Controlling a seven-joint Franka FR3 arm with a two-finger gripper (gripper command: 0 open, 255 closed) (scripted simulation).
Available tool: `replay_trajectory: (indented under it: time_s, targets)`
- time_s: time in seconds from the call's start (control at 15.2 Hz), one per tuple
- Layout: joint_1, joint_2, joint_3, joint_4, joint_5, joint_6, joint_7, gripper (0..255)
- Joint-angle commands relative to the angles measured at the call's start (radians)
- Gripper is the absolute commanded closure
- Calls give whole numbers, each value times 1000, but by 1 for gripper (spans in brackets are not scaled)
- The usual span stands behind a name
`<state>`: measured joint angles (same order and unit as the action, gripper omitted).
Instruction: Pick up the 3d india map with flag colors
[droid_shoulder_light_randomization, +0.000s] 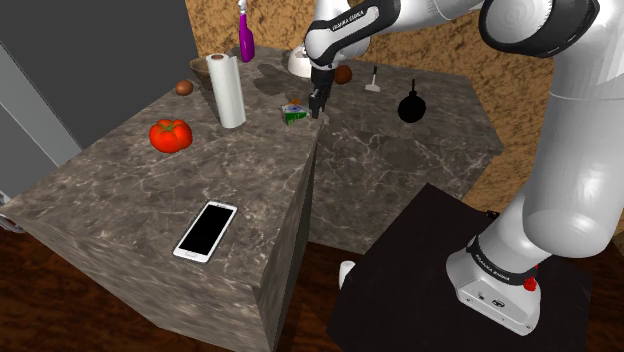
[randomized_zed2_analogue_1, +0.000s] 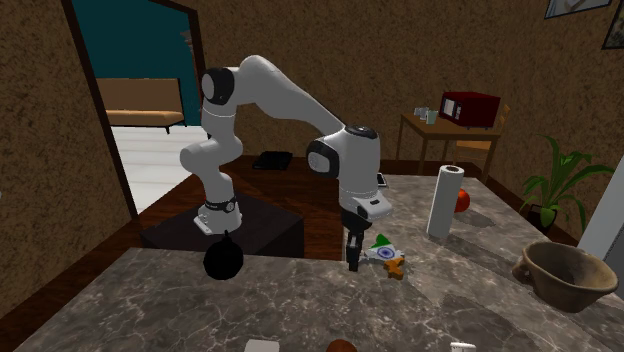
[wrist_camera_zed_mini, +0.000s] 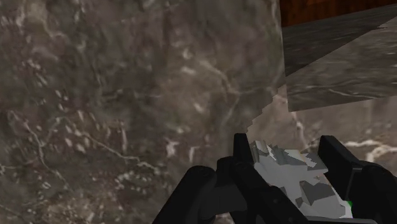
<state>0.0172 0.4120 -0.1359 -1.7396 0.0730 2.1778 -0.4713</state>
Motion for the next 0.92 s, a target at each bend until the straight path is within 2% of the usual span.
replay_trajectory:
  time_s: [0.0,0.2,0.86]
  targets:
    - [-1,3,-1,0,0,0,0,255]
    - [0,2,-1,-2,-1,1,1,255]
    - [2,-51,-5,60,-11,-112,8,255]
